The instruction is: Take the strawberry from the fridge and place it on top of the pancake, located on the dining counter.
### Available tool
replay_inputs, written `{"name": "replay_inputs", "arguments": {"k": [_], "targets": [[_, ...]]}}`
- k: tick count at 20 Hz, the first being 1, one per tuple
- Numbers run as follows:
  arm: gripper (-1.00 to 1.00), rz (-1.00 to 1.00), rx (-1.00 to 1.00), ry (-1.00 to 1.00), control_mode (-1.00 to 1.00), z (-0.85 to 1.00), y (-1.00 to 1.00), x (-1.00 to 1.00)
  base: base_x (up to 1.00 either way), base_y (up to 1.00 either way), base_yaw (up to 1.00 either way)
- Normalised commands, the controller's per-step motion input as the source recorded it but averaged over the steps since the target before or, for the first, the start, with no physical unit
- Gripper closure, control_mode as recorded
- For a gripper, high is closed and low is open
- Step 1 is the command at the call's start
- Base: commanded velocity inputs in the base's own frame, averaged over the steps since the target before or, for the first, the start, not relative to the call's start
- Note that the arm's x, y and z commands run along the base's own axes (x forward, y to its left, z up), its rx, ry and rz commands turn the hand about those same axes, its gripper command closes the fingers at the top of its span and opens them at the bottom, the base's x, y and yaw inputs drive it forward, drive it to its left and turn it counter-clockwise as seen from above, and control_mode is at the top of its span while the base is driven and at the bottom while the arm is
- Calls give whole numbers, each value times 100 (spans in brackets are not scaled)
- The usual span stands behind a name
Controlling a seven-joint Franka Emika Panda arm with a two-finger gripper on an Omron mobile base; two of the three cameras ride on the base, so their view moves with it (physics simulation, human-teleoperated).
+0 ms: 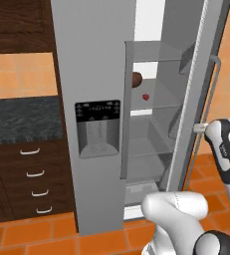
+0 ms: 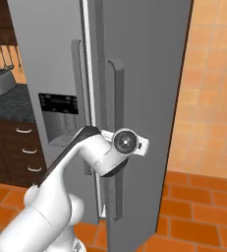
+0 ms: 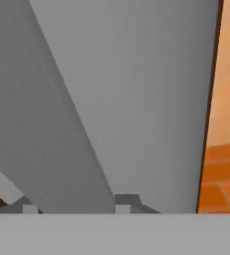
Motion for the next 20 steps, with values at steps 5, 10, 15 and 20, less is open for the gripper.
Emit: {"name": "replay_inputs", "arguments": {"k": [5,10,15,20], "targets": [[100,0,21,0,-100,0,-100,-17,0,0,0],[100,0,22,0,-100,0,-100,-3,0,0,0],[100,-1,16,-18,-100,47,-57,-60,0,0,0],[100,-3,5,-41,-100,86,36,-100,0,0,0]]}}
